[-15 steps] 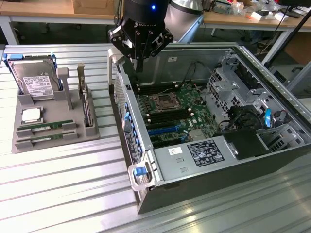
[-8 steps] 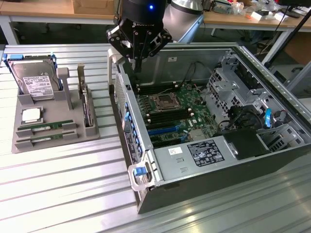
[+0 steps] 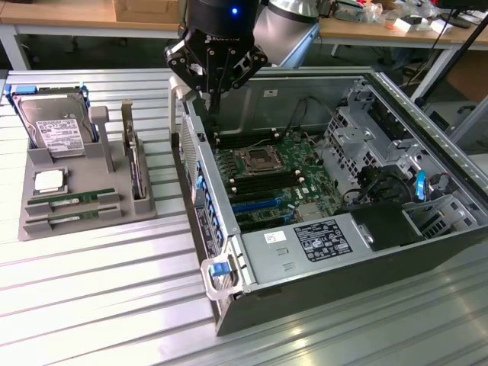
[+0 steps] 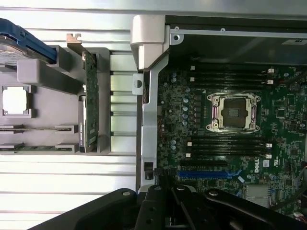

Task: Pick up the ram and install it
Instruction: 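Reach for the ram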

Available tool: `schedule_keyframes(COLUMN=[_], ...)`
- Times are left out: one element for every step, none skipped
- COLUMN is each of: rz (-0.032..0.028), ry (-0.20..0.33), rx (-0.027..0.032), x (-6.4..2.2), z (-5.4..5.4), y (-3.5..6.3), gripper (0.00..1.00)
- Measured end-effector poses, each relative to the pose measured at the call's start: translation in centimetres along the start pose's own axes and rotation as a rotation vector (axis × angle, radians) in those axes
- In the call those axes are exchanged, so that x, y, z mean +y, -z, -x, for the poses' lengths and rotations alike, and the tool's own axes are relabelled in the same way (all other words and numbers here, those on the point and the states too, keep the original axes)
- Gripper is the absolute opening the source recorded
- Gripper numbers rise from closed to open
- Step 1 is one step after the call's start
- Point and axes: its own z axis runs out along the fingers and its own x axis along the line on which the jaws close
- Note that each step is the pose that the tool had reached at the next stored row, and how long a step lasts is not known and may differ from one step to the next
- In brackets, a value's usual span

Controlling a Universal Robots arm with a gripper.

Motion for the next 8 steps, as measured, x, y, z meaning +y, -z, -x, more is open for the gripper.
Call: schedule_keyframes(rz=[0.0001, 0.0001, 0.0000, 0.0000, 0.0000, 0.0000, 0.0000, -0.0001], ry=[0.000, 0.000, 0.000, 0.000, 0.000, 0.000, 0.000, 0.000], rx=[0.0000, 0.0000, -0.0001, 0.0000, -0.0001, -0.0001, 0.0000, 0.0000], x=[0.00, 0.00, 0.00, 0.00, 0.00, 0.00, 0.00, 0.00], z=[-0.01, -0.03, -0.05, -0.07, -0.08, -0.11, -0.14, -0.15], y=[0.00, 0.00, 0.00, 0.00, 0.00, 0.00, 0.00, 0.00], gripper=[0.11, 0.11, 0.11, 0.11, 0.11, 0.11, 0.11, 0.11])
